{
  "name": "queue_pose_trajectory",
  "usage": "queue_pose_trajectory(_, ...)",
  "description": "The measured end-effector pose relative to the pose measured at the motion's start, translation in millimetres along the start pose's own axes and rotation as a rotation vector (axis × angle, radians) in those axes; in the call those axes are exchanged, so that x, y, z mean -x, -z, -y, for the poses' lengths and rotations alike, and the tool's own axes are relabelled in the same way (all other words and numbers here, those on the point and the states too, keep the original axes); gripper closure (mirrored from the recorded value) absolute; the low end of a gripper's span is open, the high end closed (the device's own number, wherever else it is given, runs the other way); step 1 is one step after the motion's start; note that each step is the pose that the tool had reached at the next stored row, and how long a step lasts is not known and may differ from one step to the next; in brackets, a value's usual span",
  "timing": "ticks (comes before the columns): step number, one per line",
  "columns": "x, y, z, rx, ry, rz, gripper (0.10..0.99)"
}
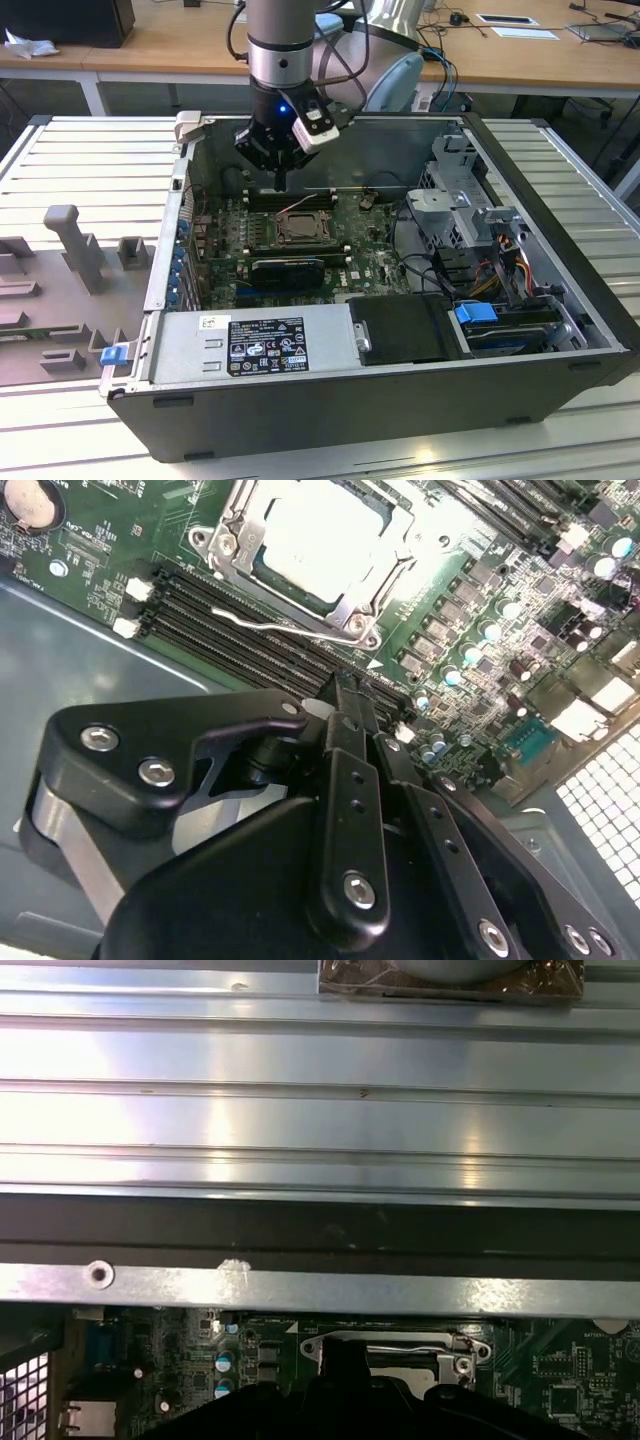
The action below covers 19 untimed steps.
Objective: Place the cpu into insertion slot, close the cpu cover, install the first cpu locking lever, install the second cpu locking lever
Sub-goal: 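Install the first cpu locking lever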
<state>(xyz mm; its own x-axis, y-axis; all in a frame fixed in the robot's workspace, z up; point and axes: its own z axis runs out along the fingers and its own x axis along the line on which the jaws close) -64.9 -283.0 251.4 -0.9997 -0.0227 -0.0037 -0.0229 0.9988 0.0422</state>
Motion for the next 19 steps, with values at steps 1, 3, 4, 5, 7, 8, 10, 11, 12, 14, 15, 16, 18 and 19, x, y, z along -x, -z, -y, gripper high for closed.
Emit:
queue_pose_trajectory(1,0.1,-1.0,0.0,0.002,0.000,0.0003,0.980)
queue_pose_trajectory(3,0.3,-2.8,0.1,0.006,0.000,0.0002,0.980)
queue_pose_trajectory(4,0.4,-3.5,0.2,0.008,0.000,0.0002,0.980)
queue_pose_trajectory(5,0.5,-4.7,0.2,0.012,0.000,0.0003,0.980)
queue_pose_trajectory(7,0.6,-7.1,0.3,0.021,0.000,0.0004,0.980)
queue_pose_trajectory(8,0.5,-8.0,0.4,0.031,0.000,0.0007,0.980)
queue_pose_trajectory(10,1.2,-10.7,0.4,0.055,0.000,0.0014,0.980)
queue_pose_trajectory(11,1.4,-12.9,0.6,0.060,0.000,0.0014,0.980)
queue_pose_trajectory(12,1.8,-14.1,0.7,0.061,0.000,0.0015,0.980)
queue_pose_trajectory(14,4.6,-15.9,0.8,0.061,0.000,0.0013,0.980)
queue_pose_trajectory(15,5.6,-16.4,0.9,0.061,0.000,0.0014,0.980)
queue_pose_trajectory(16,6.4,-17.1,1.8,0.061,0.000,0.0014,0.980)
queue_pose_trajectory(18,6.7,-19.6,6.1,0.061,0.000,0.0017,0.980)
queue_pose_trajectory(19,6.8,-20.0,6.6,0.061,0.000,0.0016,0.980)
